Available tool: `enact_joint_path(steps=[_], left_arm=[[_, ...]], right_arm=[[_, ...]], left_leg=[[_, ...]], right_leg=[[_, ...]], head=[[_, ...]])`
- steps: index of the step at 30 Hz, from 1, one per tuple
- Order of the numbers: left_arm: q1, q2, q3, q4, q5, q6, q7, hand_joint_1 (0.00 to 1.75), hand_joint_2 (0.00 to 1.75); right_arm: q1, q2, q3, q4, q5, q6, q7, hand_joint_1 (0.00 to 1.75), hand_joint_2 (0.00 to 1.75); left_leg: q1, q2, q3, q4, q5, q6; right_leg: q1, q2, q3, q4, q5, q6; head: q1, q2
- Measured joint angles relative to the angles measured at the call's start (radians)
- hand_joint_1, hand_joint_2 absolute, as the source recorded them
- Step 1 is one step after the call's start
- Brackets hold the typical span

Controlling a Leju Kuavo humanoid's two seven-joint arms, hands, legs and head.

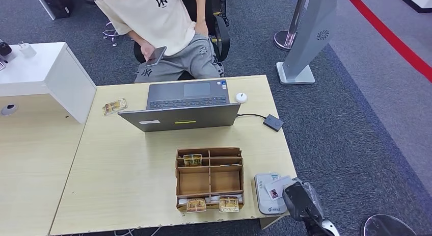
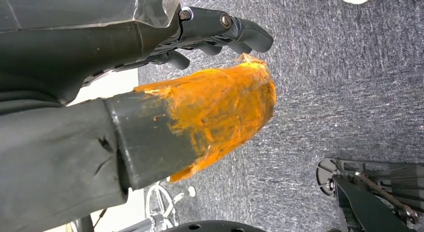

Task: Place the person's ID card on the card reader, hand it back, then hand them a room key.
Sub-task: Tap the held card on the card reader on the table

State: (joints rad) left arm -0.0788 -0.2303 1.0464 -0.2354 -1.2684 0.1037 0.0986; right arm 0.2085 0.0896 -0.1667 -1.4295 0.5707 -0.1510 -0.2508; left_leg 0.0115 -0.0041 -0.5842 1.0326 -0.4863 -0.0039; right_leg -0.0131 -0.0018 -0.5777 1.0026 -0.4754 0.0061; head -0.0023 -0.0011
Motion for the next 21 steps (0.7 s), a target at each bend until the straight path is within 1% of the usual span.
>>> enact_joint_path(steps=[11, 21], left_arm=[[0.000, 0.005, 0.001, 0.000, 0.000, -0.008, -0.002, 0.00, 0.00], [0.000, 0.009, 0.001, 0.000, 0.000, -0.008, -0.004, 0.00, 0.00]], right_arm=[[-0.048, -0.002, -0.002, 0.055, 0.021, 0.020, 0.017, 1.75, 1.75], [-0.063, -0.009, -0.002, 0.070, 0.035, 0.026, 0.030, 1.75, 1.75]], left_leg=[[0.000, 0.001, 0.005, 0.000, 0.000, 0.000], [0.000, 0.001, 0.008, 0.000, 0.000, 0.000]], right_leg=[[0.000, 0.001, 0.004, 0.000, 0.000, 0.000], [0.000, 0.001, 0.008, 0.000, 0.000, 0.000]], head=[[0.000, 0.000], [0.000, 0.000]])
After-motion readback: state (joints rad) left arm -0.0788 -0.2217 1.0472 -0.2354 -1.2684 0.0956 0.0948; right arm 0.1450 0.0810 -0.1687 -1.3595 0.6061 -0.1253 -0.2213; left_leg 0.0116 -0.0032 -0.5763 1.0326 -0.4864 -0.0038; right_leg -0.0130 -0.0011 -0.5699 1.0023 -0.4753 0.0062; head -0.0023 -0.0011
